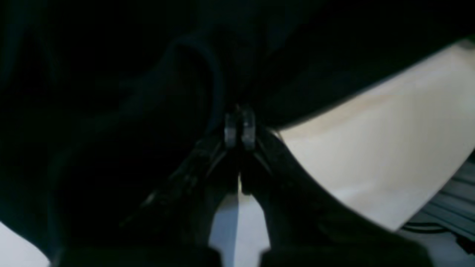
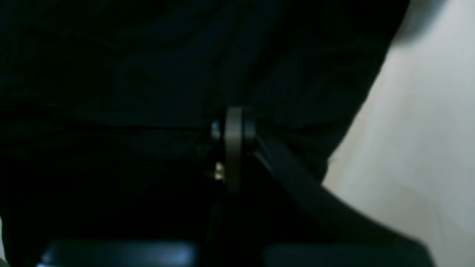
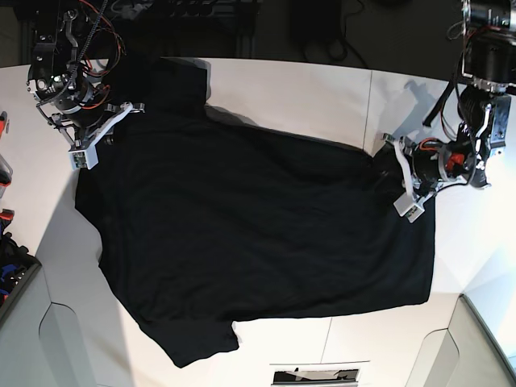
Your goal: Layout the t-shirt on the table in an organized manner, then fold the t-shirt properly
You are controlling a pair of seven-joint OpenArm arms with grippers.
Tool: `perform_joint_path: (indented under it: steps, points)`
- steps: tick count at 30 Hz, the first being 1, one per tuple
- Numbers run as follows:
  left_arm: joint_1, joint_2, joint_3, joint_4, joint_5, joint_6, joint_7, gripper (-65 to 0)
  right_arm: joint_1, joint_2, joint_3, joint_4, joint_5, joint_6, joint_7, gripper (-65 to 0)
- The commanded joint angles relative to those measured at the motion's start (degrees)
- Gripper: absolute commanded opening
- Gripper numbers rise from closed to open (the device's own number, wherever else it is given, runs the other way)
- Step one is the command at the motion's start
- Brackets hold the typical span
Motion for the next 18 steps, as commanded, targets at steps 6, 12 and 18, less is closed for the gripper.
perform_joint_path:
  steps: [6,12,18]
  points:
    - [5.4,-2.1,-5.6,1.1,-1.0,-0.3,0.5,-65.0,-0.4,0.3,0.0,0.1,-0.5,0.0,-2.1,-65.0]
    - [10.8,-2.1,-16.2,1.2,-6.0,-0.3,3.5,-65.0,-0.4,0.3,0.1,0.1,-1.0,0.1,-2.1,-65.0]
    - [13.4,-2.1,-23.8,1.2,-12.8,-0.3,8.3,-65.0,-0.4,0.3,0.0,0.1,-1.1,0.1,-1.7,-65.0]
